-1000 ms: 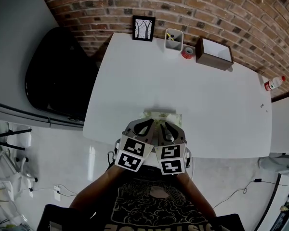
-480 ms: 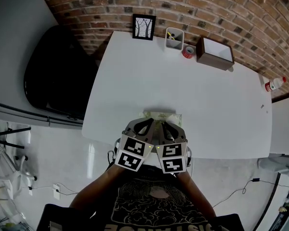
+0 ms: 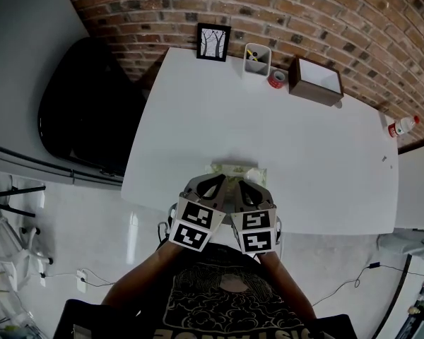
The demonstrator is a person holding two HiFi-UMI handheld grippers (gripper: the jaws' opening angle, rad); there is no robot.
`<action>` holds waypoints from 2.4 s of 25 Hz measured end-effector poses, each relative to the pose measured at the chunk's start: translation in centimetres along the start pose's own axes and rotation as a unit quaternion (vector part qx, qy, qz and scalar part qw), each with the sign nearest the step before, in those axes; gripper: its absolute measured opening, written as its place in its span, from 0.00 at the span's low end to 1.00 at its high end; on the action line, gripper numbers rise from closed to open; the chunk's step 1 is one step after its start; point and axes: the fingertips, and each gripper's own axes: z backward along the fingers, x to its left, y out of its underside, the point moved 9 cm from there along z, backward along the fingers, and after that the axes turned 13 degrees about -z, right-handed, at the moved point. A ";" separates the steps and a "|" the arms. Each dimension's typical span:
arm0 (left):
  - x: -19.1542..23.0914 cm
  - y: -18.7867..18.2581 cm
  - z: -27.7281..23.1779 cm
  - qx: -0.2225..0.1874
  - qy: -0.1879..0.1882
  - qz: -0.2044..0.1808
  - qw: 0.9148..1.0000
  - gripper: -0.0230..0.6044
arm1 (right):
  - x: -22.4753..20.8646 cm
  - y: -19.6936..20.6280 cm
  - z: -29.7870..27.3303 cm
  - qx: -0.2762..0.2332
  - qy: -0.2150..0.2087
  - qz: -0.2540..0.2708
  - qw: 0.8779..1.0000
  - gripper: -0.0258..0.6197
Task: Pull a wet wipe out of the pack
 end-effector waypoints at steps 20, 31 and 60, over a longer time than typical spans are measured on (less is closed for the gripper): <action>-0.6 -0.3 1.5 -0.015 -0.034 0.023 0.999 0.06 | 0.2 -1.7 2.5 -0.055 -0.033 0.010 0.998 0.06; -1.2 -1.2 2.5 -0.028 -0.047 0.025 0.998 0.06 | 0.5 -2.7 3.8 -0.079 -0.047 0.028 0.995 0.06; -5.1 -3.1 5.9 -0.055 -0.103 0.019 0.993 0.06 | 0.7 -4.6 8.8 -0.162 -0.078 0.062 0.982 0.06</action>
